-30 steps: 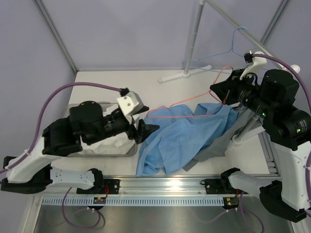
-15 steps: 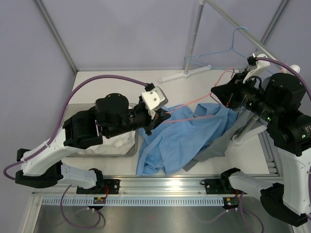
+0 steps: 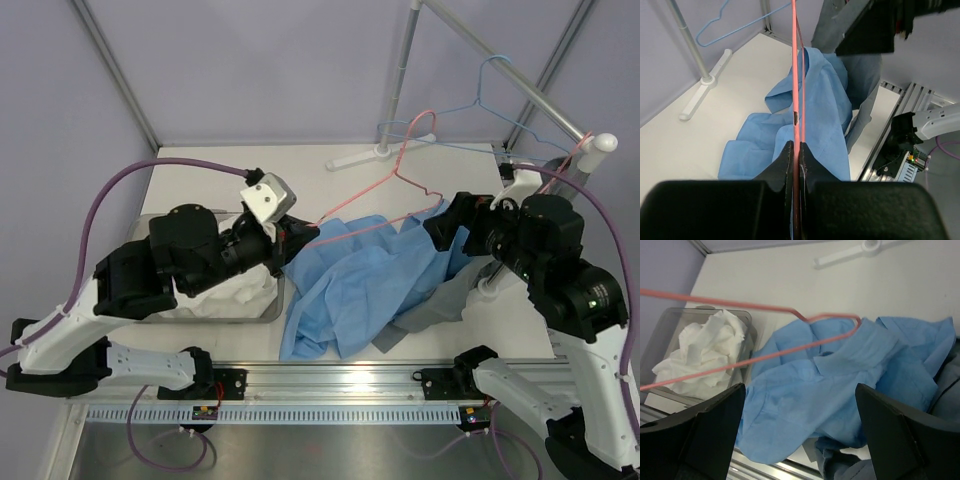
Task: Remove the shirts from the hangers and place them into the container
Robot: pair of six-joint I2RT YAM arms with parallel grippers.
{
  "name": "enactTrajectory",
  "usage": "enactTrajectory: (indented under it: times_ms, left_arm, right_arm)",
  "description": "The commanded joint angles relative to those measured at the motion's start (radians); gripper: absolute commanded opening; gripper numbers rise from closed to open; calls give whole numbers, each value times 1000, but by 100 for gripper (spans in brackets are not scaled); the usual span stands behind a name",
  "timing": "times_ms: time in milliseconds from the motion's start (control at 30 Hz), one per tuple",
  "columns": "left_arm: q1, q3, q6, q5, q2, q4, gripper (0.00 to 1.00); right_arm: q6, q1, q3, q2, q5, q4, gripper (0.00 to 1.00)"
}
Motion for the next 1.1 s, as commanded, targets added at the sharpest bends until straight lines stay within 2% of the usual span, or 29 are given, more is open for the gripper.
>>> enactTrajectory:
  times_ms: [0,167,300,367,400,433,500,567,600,633,667,767,933,1067]
  left_arm:
    - [-7,16,-10,-41,-19,65,0]
    - [-15,26,-1,-59,-33,57,0]
    - [-54,70,13,-278,-59,-12,0]
    - [-54,56,31,-314,-85,22,0]
    - [-54,55,50,-323,-87,34,0]
    - [-53,64,51,-338,-82,57,0]
    - [-54,102,95,-374,-26,60,0]
    - [-48,232,105,-410,46,4,0]
    - [-38,290,100,-406,130,-25,0]
    - [-22,352,91,-385,169,-94,0]
    - [26,474,81,-305,210,-133,0]
    - [129,639,16,-112,333,-217,0]
    - [231,638,-31,167,379,-135,0]
    - [265,587,-33,284,393,-24,0]
  right_arm:
    - [49,3,-142,-24,74,67,99]
    - [42,12,-239,2,86,124,95]
    - [46,44,-287,25,39,162,93]
    - [63,139,-307,60,57,173,93]
    - [74,193,-313,85,142,182,95]
    - [84,307,-317,134,187,187,96]
    - [134,395,-336,183,273,213,99]
    - [176,496,-366,198,316,236,99]
    - [187,521,-374,209,358,244,99]
    - [198,541,-382,214,373,242,100]
    - [209,578,-405,212,384,242,99]
    - [206,606,-469,195,360,284,100]
    - [183,617,-561,247,274,356,100]
    - [197,617,-600,358,281,417,99]
